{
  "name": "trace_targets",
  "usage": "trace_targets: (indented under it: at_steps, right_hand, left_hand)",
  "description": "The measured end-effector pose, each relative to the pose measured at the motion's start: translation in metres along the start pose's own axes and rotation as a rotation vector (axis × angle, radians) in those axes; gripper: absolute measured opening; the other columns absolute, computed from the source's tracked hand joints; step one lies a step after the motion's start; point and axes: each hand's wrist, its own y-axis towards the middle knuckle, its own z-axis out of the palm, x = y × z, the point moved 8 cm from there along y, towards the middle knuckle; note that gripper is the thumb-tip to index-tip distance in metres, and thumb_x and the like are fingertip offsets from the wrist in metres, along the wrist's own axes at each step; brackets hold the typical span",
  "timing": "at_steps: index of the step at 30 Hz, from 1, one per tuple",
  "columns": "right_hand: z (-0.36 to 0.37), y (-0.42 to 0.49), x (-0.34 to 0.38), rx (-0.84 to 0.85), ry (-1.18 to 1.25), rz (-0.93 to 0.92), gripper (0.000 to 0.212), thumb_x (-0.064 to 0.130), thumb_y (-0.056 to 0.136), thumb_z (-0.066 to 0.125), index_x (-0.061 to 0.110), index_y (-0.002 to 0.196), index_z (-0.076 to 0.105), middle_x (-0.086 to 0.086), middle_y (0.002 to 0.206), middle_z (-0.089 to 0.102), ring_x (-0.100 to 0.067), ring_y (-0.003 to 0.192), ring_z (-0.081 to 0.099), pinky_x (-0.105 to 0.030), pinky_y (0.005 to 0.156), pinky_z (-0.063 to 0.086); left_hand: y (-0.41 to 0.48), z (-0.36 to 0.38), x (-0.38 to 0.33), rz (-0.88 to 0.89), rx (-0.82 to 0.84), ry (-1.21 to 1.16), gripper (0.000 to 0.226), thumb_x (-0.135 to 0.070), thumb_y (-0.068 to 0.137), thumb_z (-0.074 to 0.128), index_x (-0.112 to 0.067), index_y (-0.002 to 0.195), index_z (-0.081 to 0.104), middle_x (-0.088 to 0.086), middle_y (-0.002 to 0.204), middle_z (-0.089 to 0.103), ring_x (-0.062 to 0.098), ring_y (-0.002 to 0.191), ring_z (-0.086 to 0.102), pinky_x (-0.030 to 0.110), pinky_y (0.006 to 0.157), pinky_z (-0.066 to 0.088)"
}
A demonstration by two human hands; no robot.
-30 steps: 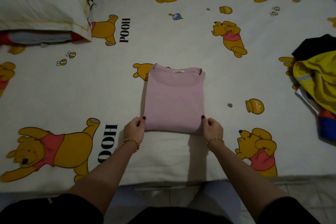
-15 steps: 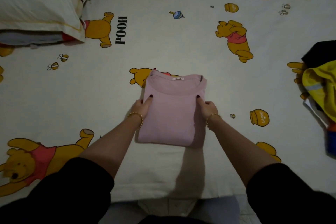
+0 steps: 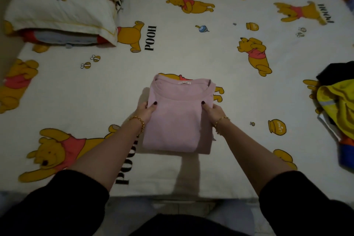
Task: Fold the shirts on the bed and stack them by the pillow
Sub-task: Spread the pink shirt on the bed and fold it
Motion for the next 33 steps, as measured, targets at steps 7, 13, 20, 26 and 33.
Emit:
trace_targets:
  at_steps: [7, 13, 20, 26, 33]
  right_hand:
    - [0.118, -0.094, 0.033, -0.044, 0.023, -0.051, 0.047, 0.034, 0.097, 0.048, -0.002, 0.127, 0.053, -0.018, 0.126, 0.057, -0.034, 0.111, 0.055, -0.044, 0.094, 0.047]
    - [0.193, -0.152, 0.044, -0.058, 0.09, -0.06, 0.033, 0.03, 0.097, 0.051, 0.002, 0.11, 0.061, -0.018, 0.112, 0.063, -0.029, 0.094, 0.059, -0.048, 0.09, 0.051]
    - [0.232, -0.184, 0.072, 0.02, 0.02, -0.059, 0.035, 0.033, 0.097, 0.05, 0.002, 0.106, 0.06, -0.02, 0.111, 0.062, -0.033, 0.096, 0.059, -0.052, 0.089, 0.051]
    - [0.265, -0.184, 0.096, 0.167, -0.021, -0.054, 0.038, 0.04, 0.096, 0.049, 0.006, 0.111, 0.058, -0.011, 0.105, 0.061, -0.031, 0.099, 0.06, -0.048, 0.086, 0.053]
    - [0.321, -0.173, 0.107, 0.228, -0.101, -0.048, 0.031, 0.02, 0.092, 0.059, 0.001, 0.116, 0.059, -0.018, 0.117, 0.063, -0.033, 0.103, 0.06, -0.047, 0.093, 0.05]
  left_hand:
    - [-0.049, -0.155, 0.001, 0.072, -0.013, 0.057, 0.036, -0.028, 0.098, 0.048, -0.007, 0.127, 0.051, 0.01, 0.118, 0.059, 0.021, 0.092, 0.056, 0.026, 0.073, 0.044]
    - [-0.074, -0.247, 0.012, 0.095, -0.031, 0.13, 0.027, -0.028, 0.099, 0.047, -0.005, 0.109, 0.055, 0.004, 0.091, 0.057, 0.01, 0.069, 0.051, 0.021, 0.054, 0.037]
    - [-0.099, -0.306, 0.019, 0.069, -0.134, 0.227, 0.025, -0.025, 0.1, 0.043, -0.006, 0.086, 0.052, 0.008, 0.081, 0.053, 0.021, 0.082, 0.05, 0.025, 0.061, 0.034]
    - [-0.095, -0.341, 0.038, 0.004, -0.254, 0.205, 0.024, -0.027, 0.1, 0.041, -0.007, 0.096, 0.054, 0.018, 0.101, 0.057, 0.029, 0.095, 0.055, 0.032, 0.078, 0.039]
    - [-0.075, -0.387, 0.073, -0.062, -0.276, 0.118, 0.035, -0.027, 0.099, 0.045, 0.0, 0.114, 0.06, 0.019, 0.11, 0.062, 0.032, 0.097, 0.058, 0.034, 0.08, 0.043]
